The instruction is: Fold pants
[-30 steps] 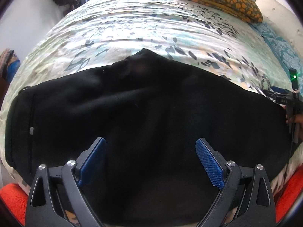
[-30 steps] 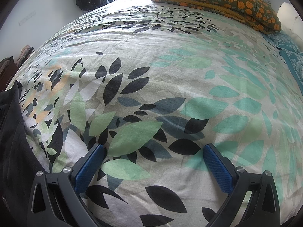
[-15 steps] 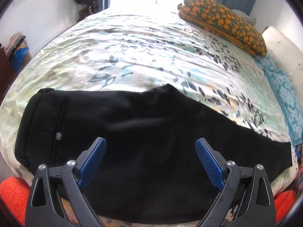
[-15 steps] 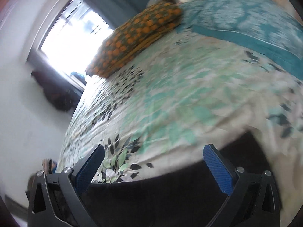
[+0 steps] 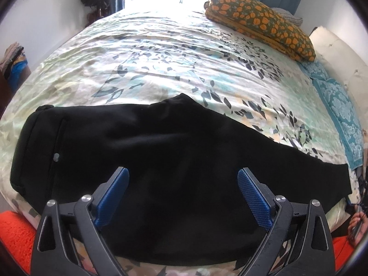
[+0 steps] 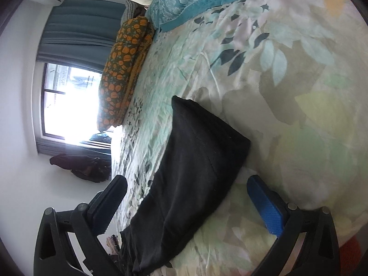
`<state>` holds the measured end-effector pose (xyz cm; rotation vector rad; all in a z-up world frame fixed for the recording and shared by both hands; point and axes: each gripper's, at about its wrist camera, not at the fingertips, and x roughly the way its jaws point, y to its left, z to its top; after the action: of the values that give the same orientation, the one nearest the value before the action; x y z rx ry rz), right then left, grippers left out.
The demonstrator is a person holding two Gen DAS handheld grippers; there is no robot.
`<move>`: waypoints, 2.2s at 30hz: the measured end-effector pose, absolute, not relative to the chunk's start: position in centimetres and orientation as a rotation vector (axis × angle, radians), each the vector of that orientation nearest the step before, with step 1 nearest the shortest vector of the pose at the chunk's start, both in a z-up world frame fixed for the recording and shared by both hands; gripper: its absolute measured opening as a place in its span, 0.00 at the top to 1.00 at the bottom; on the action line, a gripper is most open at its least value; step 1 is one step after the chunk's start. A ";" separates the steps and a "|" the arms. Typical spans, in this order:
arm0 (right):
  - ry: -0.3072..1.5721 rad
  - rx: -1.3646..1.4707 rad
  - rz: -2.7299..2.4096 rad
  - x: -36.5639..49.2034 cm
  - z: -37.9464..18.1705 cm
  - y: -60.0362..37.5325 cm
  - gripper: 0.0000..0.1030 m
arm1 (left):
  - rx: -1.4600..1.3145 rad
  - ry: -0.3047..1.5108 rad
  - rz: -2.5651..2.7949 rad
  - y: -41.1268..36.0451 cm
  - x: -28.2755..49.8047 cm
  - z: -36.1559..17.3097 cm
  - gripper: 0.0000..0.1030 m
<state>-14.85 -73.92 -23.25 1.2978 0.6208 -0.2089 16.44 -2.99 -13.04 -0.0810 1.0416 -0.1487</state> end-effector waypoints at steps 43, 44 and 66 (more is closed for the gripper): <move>0.770 1.191 -0.153 -8.9 -21.6 -76.3 0.28 | 0.008 1.142 -0.132 -4.5 15.5 -16.8 0.06; 0.785 1.170 -0.172 -9.3 -21.5 -76.0 0.88 | 0.009 1.138 -0.134 -4.6 15.4 -16.7 0.06; 0.834 1.037 0.311 2.5 -11.8 -43.5 0.86 | -0.173 1.019 -0.128 3.6 13.9 -14.7 0.06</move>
<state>2.54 -43.52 -11.77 1.0374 0.8337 0.3110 13.92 3.63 -14.70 -0.1726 1.0192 -0.1276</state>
